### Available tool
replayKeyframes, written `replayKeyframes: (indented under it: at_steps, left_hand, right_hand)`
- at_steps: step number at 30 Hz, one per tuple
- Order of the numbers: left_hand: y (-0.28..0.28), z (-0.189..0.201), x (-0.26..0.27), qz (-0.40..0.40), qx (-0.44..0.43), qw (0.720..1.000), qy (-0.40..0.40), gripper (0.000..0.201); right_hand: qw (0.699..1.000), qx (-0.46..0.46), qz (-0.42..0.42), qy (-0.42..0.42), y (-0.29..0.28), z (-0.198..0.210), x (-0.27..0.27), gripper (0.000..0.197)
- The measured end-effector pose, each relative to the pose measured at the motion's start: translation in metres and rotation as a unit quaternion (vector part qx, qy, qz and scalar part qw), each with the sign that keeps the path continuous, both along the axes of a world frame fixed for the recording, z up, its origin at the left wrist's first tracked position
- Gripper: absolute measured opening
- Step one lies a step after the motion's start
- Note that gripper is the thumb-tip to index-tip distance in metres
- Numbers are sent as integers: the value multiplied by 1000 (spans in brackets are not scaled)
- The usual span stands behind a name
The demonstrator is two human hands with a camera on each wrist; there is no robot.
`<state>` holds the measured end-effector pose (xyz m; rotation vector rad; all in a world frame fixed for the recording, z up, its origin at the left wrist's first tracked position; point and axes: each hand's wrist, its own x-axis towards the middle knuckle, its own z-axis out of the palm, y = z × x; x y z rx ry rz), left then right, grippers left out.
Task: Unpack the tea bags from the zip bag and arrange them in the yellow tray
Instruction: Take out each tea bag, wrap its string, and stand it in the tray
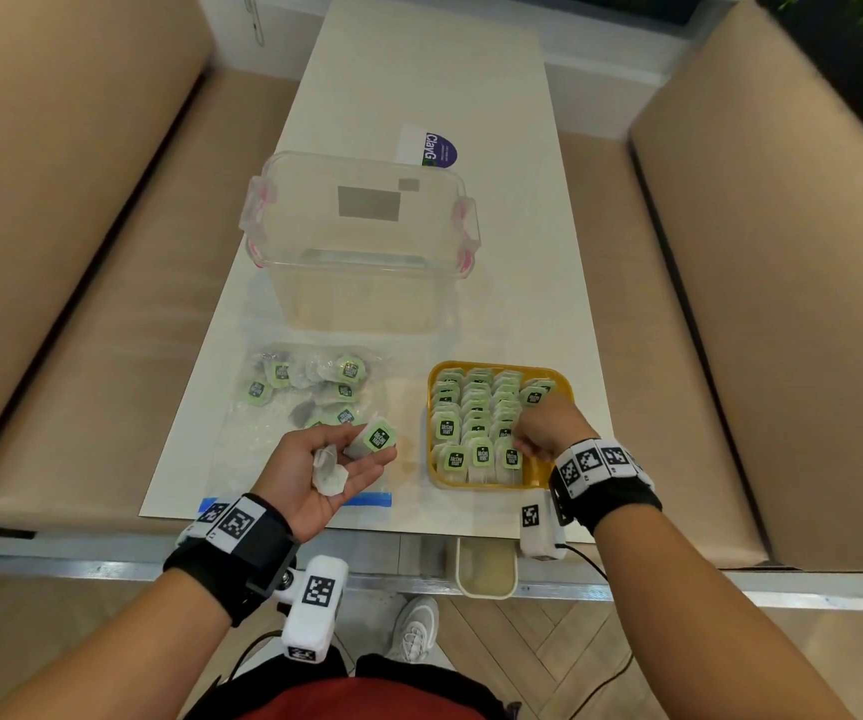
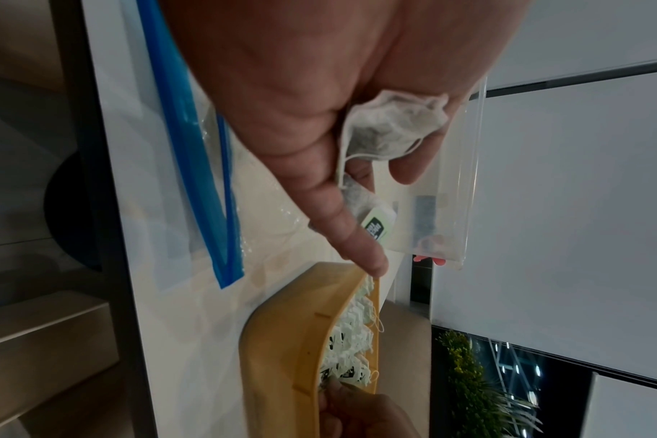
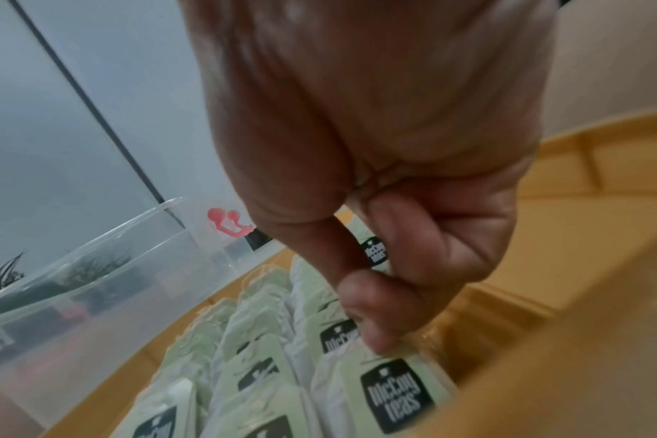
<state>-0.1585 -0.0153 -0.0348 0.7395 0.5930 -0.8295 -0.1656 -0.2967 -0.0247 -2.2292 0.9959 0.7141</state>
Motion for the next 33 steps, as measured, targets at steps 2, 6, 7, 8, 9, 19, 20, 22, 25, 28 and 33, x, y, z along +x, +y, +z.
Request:
replayKeyframes:
  at_steps: [2, 6, 7, 8, 9, 19, 20, 22, 25, 28, 33]
  left_hand:
    - [0, 1, 0, 1, 1, 1000, 0, 13]
    - [-1, 1, 1, -1, 3, 1000, 1, 13]
    - [-1, 0, 1, -3, 4, 1000, 2, 13]
    - [-1, 0, 1, -4, 4, 1000, 3, 13]
    - [-2, -1, 1, -6, 4, 1000, 3, 13]
    - [-3, 0, 1, -6, 6, 1000, -2, 9]
    - [-3, -1, 1, -6, 7, 1000, -2, 9]
    - [-3, -1, 1, -8, 8, 1000, -3, 9]
    - [-3, -2, 0, -12, 5, 1000, -5, 13]
    - [-3, -3, 0, -9, 2, 1000, -4, 12]
    - [-2, -3, -1, -8, 2, 1000, -6, 15]
  right_hand:
    - [1000, 10, -22, -9, -4, -3, -2, 16]
    - [999, 27, -37, -17, -8, -4, -5, 15]
    - [999, 30, -41, -17, -8, -3, -6, 16]
    - [998, 32, -42, -19, -8, -2, -6, 16]
    - [998, 34, -45, -22, -8, -2, -6, 17]
    - [996, 31, -60, -55, -11, -4, -8, 24]
    - [997, 24, -58, -55, -12, -5, -8, 25]
    - [998, 5, -43, -46, -14, -8, -9, 25]
    - [997, -11, -35, -72, -15, -12, -12, 23]
    - [995, -34, -18, -89, -16, -14, -13, 23]
    - [993, -55, 3, -102, -18, -14, -10, 21]
